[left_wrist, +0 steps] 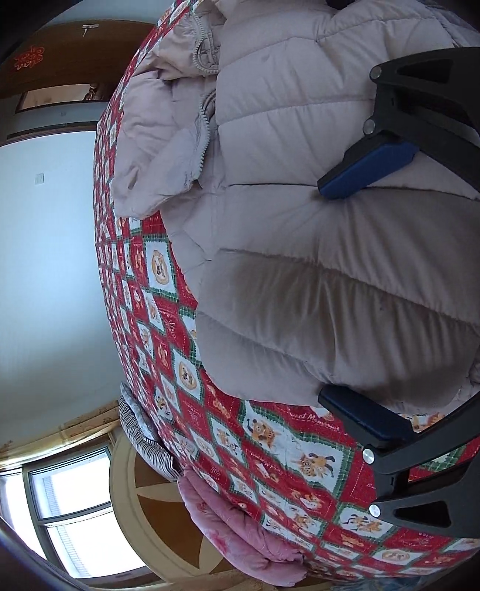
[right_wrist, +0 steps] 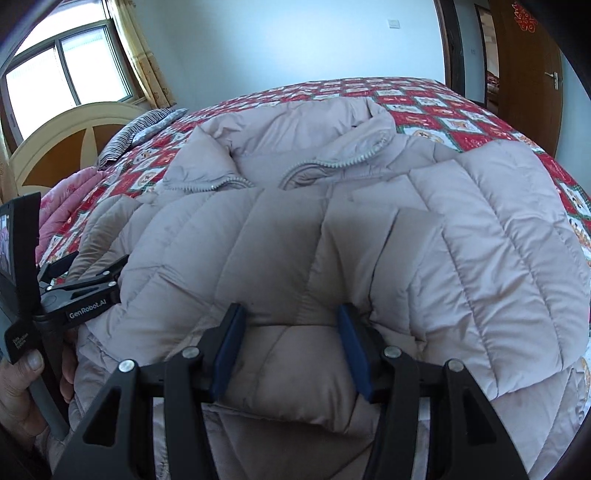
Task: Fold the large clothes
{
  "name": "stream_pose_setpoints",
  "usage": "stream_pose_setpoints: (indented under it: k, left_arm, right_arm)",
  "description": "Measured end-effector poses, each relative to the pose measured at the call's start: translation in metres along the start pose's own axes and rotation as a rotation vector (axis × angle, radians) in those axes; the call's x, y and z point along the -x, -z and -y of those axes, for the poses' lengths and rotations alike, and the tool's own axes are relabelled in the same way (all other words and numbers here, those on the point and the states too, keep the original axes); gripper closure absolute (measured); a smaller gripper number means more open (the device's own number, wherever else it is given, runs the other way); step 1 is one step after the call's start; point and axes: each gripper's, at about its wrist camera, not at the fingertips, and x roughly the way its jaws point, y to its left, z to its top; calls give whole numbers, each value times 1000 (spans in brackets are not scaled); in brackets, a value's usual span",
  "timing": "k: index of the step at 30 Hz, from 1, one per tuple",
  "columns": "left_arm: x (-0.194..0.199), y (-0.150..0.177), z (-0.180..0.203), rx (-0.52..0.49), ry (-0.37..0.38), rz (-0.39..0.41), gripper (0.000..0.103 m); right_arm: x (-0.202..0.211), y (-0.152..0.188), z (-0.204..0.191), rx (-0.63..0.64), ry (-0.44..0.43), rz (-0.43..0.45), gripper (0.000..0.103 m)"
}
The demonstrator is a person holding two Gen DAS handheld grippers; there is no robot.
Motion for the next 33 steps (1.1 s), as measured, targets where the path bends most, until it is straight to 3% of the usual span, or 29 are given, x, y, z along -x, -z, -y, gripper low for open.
stream_pose_setpoints:
  k: [20, 25, 30, 33]
  left_arm:
    - [-9, 0, 1, 0, 3, -16, 1]
    - [-9, -1, -7, 32, 41, -23, 1]
    - [12, -6, -13, 28, 9, 5, 1]
    - [34, -19, -21, 21, 2, 66, 1]
  right_arm:
    - [-10, 4, -18, 73, 139, -4, 48]
    - [-11, 5, -17, 70, 137, -2, 48]
    - [-11, 5, -17, 68, 135, 1, 47]
    - [-11, 6, -19, 70, 138, 4, 47]
